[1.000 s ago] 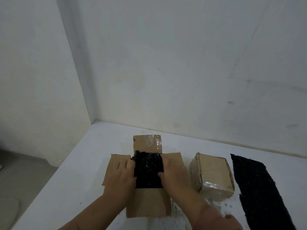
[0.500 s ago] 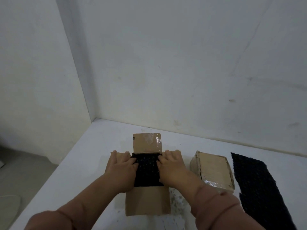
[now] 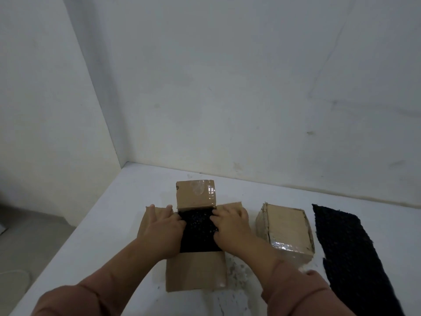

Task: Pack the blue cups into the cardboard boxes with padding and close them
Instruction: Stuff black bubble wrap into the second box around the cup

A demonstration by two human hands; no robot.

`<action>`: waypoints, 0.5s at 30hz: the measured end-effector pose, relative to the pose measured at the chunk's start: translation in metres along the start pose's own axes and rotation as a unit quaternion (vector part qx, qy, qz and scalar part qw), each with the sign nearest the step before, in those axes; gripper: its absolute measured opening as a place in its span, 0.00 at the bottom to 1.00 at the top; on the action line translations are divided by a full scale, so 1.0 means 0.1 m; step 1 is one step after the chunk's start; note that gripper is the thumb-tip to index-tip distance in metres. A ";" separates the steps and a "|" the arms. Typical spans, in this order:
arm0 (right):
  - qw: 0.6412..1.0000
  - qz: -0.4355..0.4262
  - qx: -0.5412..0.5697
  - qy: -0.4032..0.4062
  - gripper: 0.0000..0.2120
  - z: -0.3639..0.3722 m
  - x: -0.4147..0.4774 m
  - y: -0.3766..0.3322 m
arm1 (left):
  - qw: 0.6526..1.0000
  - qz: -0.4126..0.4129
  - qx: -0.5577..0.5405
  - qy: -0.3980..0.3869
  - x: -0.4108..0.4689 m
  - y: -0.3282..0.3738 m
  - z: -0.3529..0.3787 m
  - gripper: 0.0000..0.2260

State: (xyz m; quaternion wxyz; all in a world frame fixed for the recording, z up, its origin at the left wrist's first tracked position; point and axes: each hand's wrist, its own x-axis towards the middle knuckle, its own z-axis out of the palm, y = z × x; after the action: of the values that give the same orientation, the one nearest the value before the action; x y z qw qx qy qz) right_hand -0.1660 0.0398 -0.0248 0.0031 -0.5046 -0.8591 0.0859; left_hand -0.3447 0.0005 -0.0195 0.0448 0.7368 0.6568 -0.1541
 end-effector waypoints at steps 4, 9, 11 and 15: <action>0.959 0.060 0.206 0.186 0.18 -0.18 -0.33 0.33 | 0.987 0.030 -0.136 0.085 0.01 0.41 -0.18 0.18; 0.901 0.211 0.282 0.254 0.15 -0.21 -0.94 1.06 | 0.921 0.126 -0.358 0.087 0.06 1.45 -0.36 0.14; 0.885 0.286 0.292 0.221 0.12 -0.16 -1.21 1.42 | 0.902 0.159 -0.396 0.062 0.05 1.90 -0.39 0.14; 0.861 0.411 0.279 0.108 0.15 0.10 -1.73 2.08 | 0.861 0.161 -0.474 -0.089 0.16 2.74 -0.34 0.14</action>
State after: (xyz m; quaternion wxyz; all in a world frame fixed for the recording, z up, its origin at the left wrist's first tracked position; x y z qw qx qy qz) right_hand 0.0981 -0.0125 -0.0523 0.2015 -0.7958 -0.5083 0.2604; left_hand -0.0687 -0.0118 -0.0289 0.4716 0.7048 0.5161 0.1204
